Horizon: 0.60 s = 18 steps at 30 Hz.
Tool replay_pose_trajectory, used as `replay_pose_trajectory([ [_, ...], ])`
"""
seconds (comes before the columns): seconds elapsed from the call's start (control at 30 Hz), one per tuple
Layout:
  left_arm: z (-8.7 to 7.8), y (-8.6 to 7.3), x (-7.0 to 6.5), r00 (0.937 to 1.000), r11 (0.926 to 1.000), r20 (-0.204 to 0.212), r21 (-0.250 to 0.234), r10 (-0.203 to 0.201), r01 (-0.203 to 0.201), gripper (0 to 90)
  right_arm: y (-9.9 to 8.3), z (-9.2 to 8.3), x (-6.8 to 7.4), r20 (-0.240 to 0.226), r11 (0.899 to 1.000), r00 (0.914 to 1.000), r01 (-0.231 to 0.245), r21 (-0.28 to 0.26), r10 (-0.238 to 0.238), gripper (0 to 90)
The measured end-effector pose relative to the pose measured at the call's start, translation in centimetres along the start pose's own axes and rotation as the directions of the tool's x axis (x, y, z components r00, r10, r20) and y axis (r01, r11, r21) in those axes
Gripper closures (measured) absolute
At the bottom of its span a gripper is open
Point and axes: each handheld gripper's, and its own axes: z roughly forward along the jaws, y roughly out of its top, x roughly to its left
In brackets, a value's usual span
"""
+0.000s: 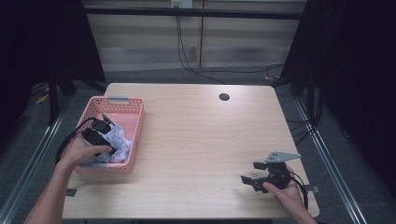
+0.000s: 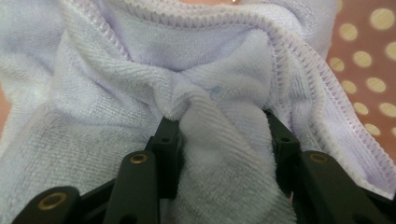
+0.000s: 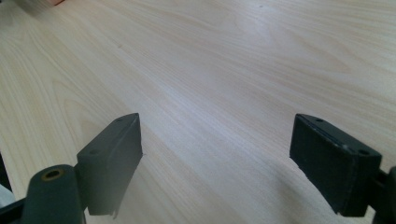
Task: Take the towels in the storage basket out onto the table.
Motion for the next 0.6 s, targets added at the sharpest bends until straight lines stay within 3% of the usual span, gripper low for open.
replay_pose_trajectory([
  [0.17, -0.3, -0.7, 0.4, 0.9997, 0.9986, 0.018, -0.048, -0.02, 0.021, 59.1, 0.0, 0.0, -0.2, 0.007, 1.0, 0.9999, -0.013, 0.002, 0.013, 16.5],
  [0.2, -0.4, -0.7, 0.5, 0.9986, 0.9968, 0.019, -0.063, -0.049, 0.05, 59.1, 0.0, 0.0, -0.2, 0.007, 1.0, 0.9999, -0.013, 0.002, 0.013, 16.5],
  [0.27, -0.6, -0.8, 0.7, 0.9981, 0.9958, 0.024, -0.07, -0.057, 0.059, 60.7, 0.0, 0.0, -0.1, 0.006, 1.0, 0.9999, -0.009, 0.001, 0.009, 16.5],
  [0.3, -0.7, -0.8, 0.8, 0.9963, 0.9933, 0.03, -0.081, -0.08, 0.082, 61.9, 0.0, 0.0, -0.1, 0.005, 1.0, 0.9999, -0.011, -0.001, 0.011, 16.5],
  [0.37, -0.8, -0.9, 0.9, 0.9974, 0.9928, 0.024, -0.097, -0.068, 0.07, 62.0, 0.0, 0.0, -0.1, 0.006, 1.0, 0.9999, -0.011, -0.001, 0.011, 16.5],
  [0.43, -1.0, -1.1, 0.9, 0.9956, 0.9894, 0.042, -0.115, -0.084, 0.089, 62.4, 0.0, -0.1, -0.2, 0.007, 1.0, 0.9999, -0.011, -0.002, 0.011, 16.5],
  [0.47, -1.1, -1.2, 0.9, 0.9938, 0.984, 0.038, -0.141, -0.105, 0.109, 62.4, 0.0, -0.1, -0.2, 0.007, 1.0, 0.9999, -0.015, 0.001, 0.015, 16.5],
  [0.53, -1.6, -1.5, 1.3, 0.9937, 0.982, 0.054, -0.157, -0.098, 0.105, 62.5, 0.0, -0.1, -0.2, 0.006, 1.0, 0.9999, -0.012, -0.002, 0.012, 16.5],
  [0.6, -2.1, -1.9, 1.6, 0.9922, 0.9747, 0.069, -0.191, -0.104, 0.116, 62.6, 0.0, -0.1, -0.2, 0.007, 1.0, 0.9998, -0.02, 0.0, 0.02, 16.5],
])
